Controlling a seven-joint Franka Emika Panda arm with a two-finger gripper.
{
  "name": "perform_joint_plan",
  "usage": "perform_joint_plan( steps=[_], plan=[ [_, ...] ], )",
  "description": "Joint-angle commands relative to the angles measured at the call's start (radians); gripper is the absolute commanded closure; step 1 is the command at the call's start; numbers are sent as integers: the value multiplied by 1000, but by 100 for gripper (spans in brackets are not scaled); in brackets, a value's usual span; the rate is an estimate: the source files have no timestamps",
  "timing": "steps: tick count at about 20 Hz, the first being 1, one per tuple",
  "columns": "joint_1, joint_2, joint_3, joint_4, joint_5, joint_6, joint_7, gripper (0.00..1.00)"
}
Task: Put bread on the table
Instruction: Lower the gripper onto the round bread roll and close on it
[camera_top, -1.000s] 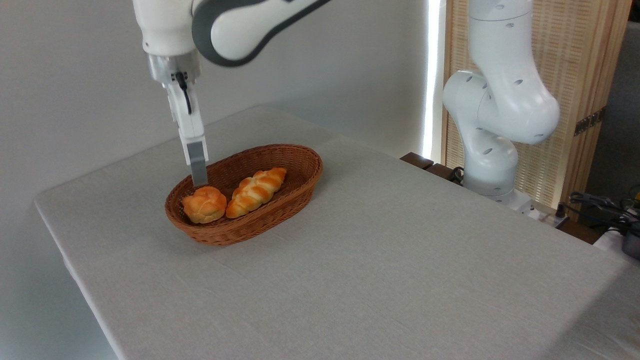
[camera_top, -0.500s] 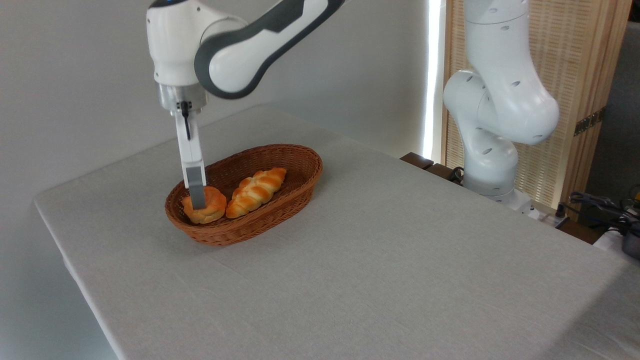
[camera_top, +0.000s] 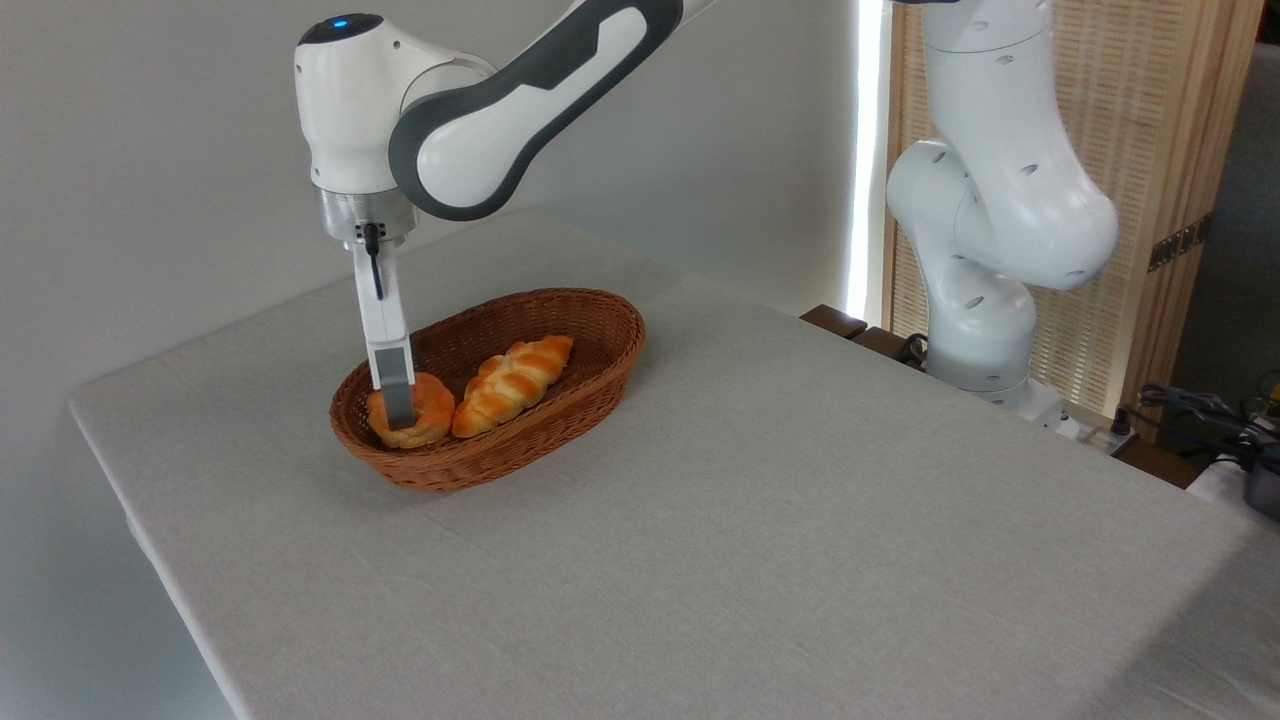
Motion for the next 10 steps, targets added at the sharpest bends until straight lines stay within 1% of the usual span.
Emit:
perform_joint_plan(
  steps=[1,6,10],
  plan=[
    [-4,-5,3,-17,6,12,1,72],
    [-2,-10,6,-15,6,12,3,76],
    [-1,-16,12,-12,6,10,4,76]
  ],
)
